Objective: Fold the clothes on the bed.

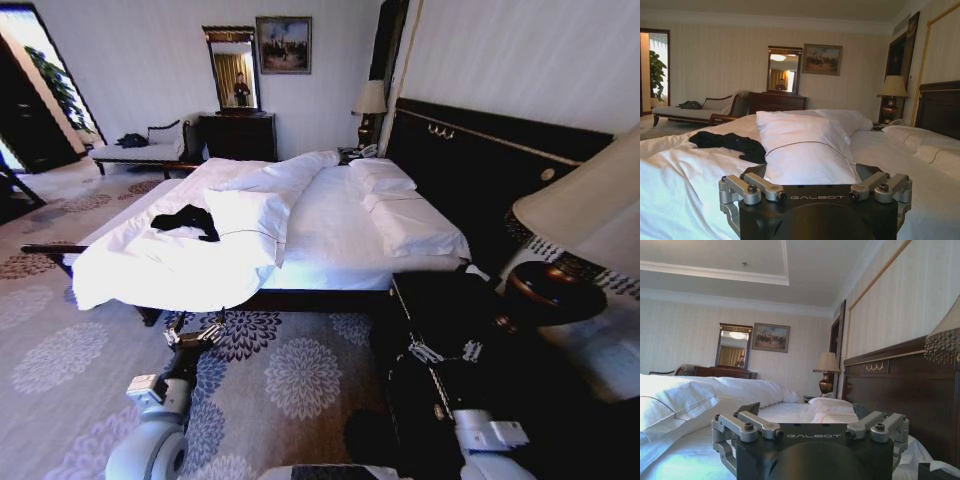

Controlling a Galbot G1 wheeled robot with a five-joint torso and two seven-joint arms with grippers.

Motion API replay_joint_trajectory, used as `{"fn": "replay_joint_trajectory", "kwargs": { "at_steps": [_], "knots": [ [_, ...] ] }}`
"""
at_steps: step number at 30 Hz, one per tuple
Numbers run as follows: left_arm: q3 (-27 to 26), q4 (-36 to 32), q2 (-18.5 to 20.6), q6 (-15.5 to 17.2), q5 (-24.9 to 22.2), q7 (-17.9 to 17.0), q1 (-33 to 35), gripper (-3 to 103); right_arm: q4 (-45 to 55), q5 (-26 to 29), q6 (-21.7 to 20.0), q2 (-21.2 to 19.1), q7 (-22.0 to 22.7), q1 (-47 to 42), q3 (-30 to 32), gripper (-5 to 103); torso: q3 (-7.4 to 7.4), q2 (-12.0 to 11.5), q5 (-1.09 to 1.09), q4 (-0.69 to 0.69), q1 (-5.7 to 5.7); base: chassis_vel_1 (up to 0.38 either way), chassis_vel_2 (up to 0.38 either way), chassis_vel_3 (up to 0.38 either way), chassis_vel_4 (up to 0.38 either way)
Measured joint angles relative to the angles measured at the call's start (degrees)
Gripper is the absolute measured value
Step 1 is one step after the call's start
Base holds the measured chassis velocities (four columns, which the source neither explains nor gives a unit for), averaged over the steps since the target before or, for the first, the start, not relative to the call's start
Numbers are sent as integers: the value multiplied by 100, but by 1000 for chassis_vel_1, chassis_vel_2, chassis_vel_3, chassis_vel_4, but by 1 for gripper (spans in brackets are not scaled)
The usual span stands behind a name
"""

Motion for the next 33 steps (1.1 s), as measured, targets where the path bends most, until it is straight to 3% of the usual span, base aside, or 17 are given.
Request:
{"fn": "replay_joint_trajectory", "kwargs": {
  "at_steps": [14, 33],
  "knots": [
    [-6, 49, -1, -38, 21, 16, -1, 100, -14, 52, 2, 56, -17, 38, -34, 100, 0, 0, 0, 0, 0, -89, 91, 96, -93],
    [38, 30, -4, -321, 64, 395, -2, 100, -33, 44, -30, -38, -32, 17, -16, 100, 0, 0, 1, 0, 0, -107, 101, 107, -106]
  ]
}}
